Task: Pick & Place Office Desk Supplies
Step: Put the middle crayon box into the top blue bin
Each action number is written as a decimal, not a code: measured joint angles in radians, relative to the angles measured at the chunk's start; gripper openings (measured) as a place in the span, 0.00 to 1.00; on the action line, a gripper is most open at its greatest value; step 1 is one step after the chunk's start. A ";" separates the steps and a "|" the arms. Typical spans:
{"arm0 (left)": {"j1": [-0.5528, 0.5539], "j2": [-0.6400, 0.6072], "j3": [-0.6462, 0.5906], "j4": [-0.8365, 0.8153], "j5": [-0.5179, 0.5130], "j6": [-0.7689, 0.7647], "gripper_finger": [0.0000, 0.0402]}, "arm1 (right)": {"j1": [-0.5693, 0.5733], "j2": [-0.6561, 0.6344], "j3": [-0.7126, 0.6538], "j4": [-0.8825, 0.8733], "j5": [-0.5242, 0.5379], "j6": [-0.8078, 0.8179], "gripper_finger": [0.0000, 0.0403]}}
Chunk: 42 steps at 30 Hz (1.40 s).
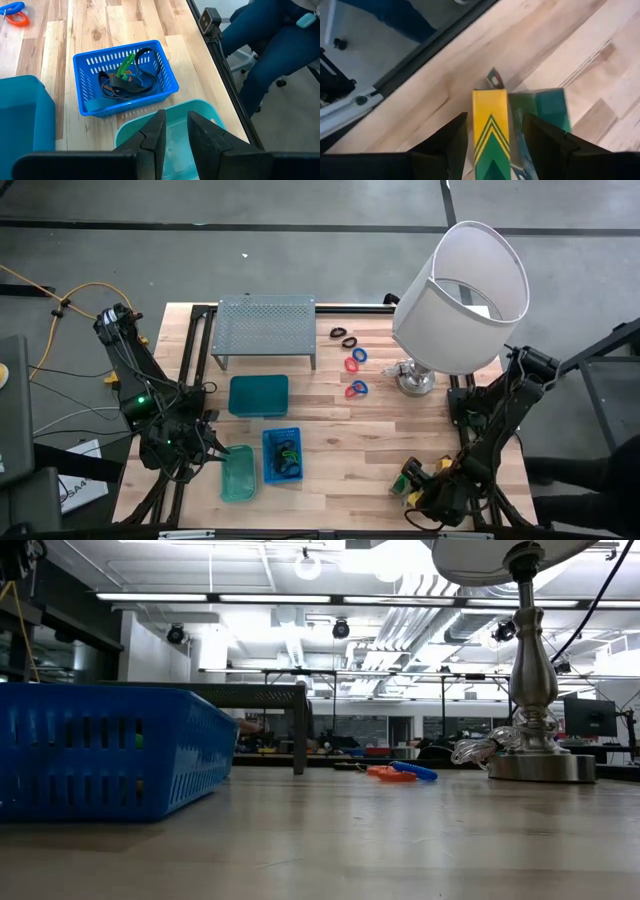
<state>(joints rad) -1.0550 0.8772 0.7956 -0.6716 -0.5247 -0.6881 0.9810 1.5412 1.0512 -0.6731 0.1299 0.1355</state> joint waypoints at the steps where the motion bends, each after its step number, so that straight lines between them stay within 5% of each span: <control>1: 0.000 0.000 0.000 0.000 0.000 0.000 0.19 | 0.000 0.011 0.000 -0.003 -0.004 0.003 0.43; 35: 0.000 0.000 0.000 0.000 0.000 0.000 0.19 | -0.002 0.078 -0.071 -0.026 -0.026 0.133 0.43; 42: 0.000 0.000 0.000 0.000 0.000 0.000 0.19 | -0.002 0.078 -0.071 -0.027 -0.028 0.148 0.30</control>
<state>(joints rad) -1.0553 0.8772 0.7956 -0.6712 -0.5247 -0.6880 0.9791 1.6188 0.9802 -0.7006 0.1015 0.2836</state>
